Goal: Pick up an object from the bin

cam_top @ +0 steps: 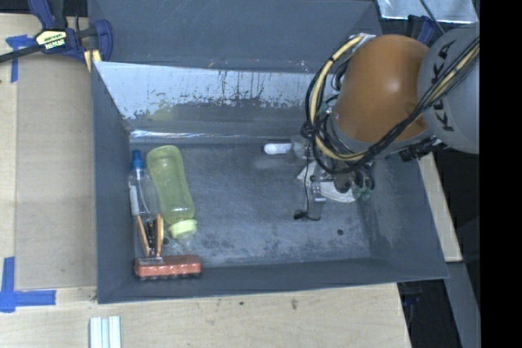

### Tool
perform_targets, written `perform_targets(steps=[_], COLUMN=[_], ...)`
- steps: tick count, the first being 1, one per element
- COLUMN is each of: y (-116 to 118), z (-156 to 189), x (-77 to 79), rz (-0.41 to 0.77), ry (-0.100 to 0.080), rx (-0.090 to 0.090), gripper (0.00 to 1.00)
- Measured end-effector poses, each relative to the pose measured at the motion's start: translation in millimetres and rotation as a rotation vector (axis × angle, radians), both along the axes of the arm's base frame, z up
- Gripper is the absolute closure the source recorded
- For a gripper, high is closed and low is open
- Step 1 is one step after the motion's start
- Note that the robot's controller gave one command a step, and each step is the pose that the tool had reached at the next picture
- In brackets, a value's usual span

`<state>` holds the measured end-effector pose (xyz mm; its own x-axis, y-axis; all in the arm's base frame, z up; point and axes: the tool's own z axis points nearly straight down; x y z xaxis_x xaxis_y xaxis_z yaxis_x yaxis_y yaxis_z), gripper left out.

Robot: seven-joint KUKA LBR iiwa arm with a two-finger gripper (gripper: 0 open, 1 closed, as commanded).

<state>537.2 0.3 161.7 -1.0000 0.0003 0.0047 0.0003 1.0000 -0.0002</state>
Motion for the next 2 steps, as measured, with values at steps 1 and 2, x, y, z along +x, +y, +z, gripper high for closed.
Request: perform_targets(steps=[1, 2], y=[0.0, -24.3], z=[4.6, 0.2], x=[1.4, 44.9], rz=[0.000, 0.040], ry=[-0.008, -0.009], rx=[0.000, 0.000], gripper=[0.00, 0.00])
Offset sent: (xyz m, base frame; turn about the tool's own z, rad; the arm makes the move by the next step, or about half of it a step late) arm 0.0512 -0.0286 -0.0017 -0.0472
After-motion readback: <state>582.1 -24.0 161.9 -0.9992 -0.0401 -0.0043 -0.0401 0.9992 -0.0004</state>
